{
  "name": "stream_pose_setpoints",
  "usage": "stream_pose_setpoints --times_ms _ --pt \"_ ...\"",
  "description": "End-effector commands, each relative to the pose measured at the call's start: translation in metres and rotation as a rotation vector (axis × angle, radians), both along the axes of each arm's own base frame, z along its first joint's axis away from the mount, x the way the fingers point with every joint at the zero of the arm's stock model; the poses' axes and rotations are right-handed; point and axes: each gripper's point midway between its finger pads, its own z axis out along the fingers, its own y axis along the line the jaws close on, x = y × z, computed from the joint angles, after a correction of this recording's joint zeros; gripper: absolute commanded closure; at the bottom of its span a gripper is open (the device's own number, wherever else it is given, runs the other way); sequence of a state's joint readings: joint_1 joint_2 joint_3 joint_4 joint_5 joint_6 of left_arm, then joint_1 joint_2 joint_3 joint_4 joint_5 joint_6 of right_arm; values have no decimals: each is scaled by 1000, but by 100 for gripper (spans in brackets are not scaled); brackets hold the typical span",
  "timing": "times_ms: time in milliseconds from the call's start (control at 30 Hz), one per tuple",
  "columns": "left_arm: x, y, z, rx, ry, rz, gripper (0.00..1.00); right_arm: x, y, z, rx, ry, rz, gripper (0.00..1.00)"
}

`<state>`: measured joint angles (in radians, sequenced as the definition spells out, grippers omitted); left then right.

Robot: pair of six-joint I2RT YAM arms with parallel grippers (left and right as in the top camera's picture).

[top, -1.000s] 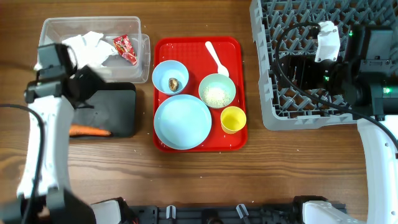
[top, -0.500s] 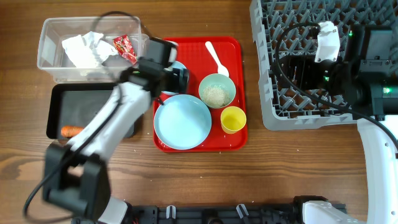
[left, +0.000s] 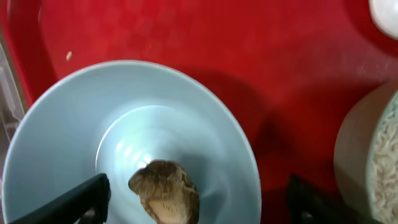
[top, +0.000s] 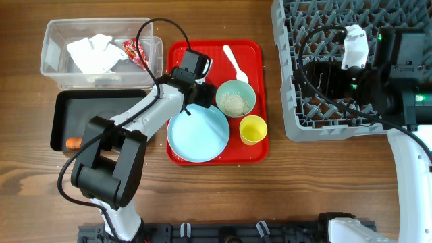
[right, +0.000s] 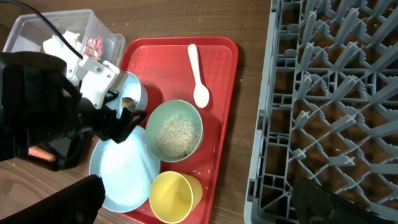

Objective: Sort waste into correct bins and load items into the dishwasher rack
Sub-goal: 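Reach the left gripper to the mushroom in the small blue bowl and grasp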

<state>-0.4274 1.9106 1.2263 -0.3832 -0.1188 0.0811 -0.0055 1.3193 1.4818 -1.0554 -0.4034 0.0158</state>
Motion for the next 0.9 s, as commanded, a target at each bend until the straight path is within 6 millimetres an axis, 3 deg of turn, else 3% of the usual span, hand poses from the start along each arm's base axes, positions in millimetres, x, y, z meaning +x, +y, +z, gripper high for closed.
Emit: stream_pose_setpoints --times_ms 0,167,467,733,867 --pt "4 -14 8 -3 -34 -42 14 3 0 2 11 2 -10 0" --pt "0 -28 9 4 -45 -92 20 3 0 2 11 3 -10 0" --pt "-2 -25 -13 25 -1 -89 32 1 0 1 11 11 -9 0" --pt "1 -27 -16 5 -6 -61 49 2 0 1 11 9 -10 0" --pt "3 -28 -14 -11 -17 -41 66 1 0 1 11 10 -10 0"
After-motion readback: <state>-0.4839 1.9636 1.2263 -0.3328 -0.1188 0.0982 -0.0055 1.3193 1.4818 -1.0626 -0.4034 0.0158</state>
